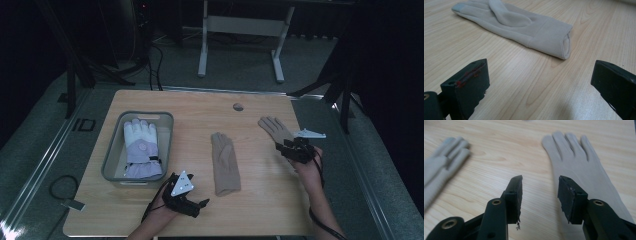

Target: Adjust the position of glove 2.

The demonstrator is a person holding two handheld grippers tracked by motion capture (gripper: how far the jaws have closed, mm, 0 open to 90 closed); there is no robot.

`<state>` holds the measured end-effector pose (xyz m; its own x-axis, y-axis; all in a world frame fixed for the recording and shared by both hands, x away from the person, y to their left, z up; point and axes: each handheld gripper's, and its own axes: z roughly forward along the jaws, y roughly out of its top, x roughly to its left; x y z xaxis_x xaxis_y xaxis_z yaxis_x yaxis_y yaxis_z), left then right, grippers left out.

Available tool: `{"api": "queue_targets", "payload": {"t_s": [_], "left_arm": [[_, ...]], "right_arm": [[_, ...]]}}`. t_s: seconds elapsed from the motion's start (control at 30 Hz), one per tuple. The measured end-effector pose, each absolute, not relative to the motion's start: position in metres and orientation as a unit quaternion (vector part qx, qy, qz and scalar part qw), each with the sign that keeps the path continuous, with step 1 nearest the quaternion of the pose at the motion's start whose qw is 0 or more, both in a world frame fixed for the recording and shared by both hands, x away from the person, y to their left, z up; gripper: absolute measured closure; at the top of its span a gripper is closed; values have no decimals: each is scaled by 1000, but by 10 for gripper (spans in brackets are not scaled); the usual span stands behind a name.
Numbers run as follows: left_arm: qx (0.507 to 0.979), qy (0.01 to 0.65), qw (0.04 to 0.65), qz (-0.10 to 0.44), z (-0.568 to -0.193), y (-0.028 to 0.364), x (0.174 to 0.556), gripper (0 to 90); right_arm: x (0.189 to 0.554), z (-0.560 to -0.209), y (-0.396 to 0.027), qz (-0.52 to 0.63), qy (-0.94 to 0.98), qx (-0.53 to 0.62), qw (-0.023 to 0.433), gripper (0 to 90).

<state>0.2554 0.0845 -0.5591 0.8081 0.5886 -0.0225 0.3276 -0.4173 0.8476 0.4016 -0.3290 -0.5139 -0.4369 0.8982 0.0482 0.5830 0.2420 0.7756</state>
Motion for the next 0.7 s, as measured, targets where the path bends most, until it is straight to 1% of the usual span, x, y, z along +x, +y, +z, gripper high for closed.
{"api": "queue_targets", "payload": {"t_s": [0.1,0.2,0.47,0.57,0.7], "left_arm": [[830,275,465,138,-559,84,255,19],[830,274,465,139,-559,83,255,19],[827,275,471,140,-559,85,255,19],[825,277,473,139,-558,86,255,19],[823,277,475,139,-558,87,255,19]], "right_arm": [[410,-518,-341,370,756,501,200,548],[417,-518,-347,368,752,510,200,545],[440,-521,-361,350,744,530,210,542],[446,-524,-364,338,745,532,218,542],[451,-528,-366,331,753,526,217,533]]}}
